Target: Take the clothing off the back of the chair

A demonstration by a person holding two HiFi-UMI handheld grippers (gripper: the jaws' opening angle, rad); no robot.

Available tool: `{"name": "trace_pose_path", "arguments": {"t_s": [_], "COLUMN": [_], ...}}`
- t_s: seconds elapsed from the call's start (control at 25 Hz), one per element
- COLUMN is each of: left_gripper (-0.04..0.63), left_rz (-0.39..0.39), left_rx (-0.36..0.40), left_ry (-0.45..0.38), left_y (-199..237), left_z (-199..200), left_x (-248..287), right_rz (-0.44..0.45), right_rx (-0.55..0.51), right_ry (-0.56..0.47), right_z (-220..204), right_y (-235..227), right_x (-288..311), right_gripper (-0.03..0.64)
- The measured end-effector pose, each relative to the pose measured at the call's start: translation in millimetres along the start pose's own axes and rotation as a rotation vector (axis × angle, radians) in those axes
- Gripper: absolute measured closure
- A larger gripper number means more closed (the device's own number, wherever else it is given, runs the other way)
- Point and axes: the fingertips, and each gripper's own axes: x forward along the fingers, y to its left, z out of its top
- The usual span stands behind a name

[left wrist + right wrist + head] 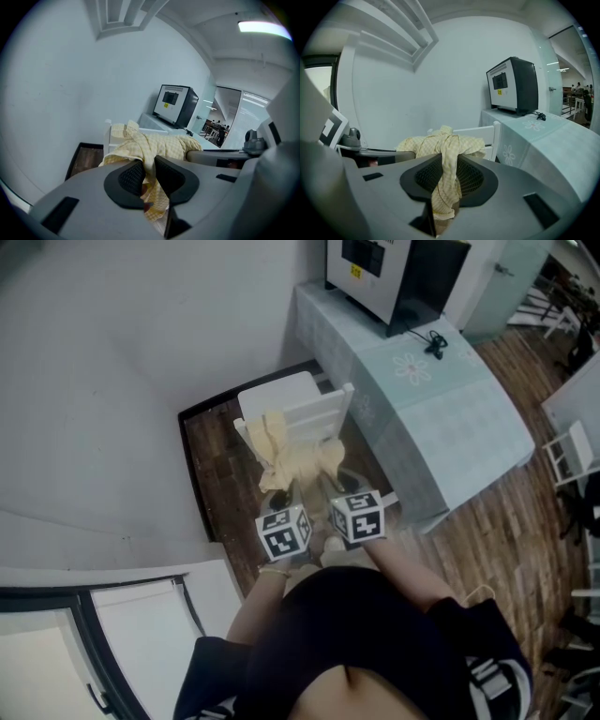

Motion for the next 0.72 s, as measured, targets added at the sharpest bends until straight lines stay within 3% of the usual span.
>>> {"name": "trace_pose_path", "arguments": {"t_s": [0.72], "left_gripper": [0.532], "left_rz": [-0.053], "left_rx": [-0.011], "left_ry": [0.014], "left_y": [12.6], "left_z": [-34.4], "left_x": [-62.0], "right_rz": [-0.035], "right_rx": [0.04], "right_ry": [-0.01], "right_z": [-34.1], "right_y": [50.6], "right_x": [-47.0], "right_gripper": [0.522]}}
